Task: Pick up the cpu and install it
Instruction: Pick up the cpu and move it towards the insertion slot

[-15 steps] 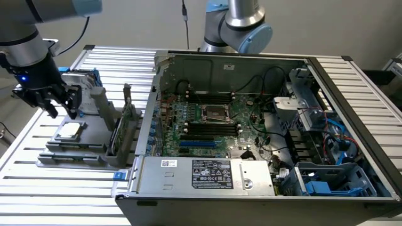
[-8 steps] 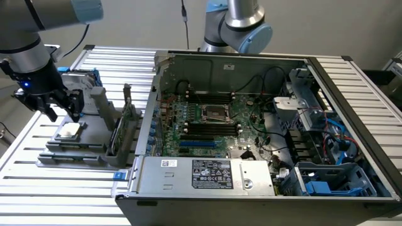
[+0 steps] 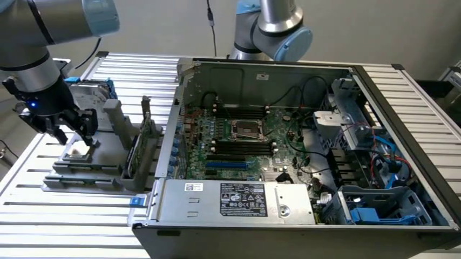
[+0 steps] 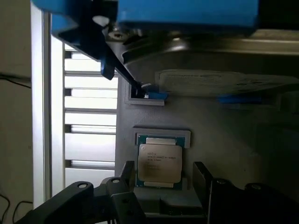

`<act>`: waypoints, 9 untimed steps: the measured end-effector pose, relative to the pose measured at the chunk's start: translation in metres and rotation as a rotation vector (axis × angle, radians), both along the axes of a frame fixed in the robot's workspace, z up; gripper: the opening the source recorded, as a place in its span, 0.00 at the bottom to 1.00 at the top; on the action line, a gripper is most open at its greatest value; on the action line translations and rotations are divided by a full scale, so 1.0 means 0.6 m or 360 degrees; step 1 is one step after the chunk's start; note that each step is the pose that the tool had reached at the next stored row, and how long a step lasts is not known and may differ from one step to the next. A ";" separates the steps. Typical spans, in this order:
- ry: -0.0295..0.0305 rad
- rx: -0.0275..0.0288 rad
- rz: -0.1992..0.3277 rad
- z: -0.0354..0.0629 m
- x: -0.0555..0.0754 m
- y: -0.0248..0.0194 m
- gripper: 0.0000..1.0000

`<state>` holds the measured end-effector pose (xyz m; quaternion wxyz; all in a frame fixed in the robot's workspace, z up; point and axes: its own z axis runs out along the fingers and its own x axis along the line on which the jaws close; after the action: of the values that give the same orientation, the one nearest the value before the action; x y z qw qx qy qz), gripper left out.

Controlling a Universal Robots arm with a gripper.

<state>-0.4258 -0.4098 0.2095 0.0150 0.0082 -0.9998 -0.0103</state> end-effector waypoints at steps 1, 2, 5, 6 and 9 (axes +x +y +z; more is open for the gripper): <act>-0.00001 0.00001 0.0000 -0.001 0.000 0.0000 0.62; 0.00004 -0.00002 0.0000 -0.002 0.000 0.0000 0.62; 0.00000 -0.00001 0.0000 -0.009 0.000 -0.0001 0.62; -0.00001 0.00000 0.0000 -0.012 0.000 -0.0002 0.62; 0.00002 -0.00002 0.0000 -0.020 -0.001 -0.0004 0.62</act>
<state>-0.4261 -0.4100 0.1975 0.0151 0.0082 -0.9998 -0.0102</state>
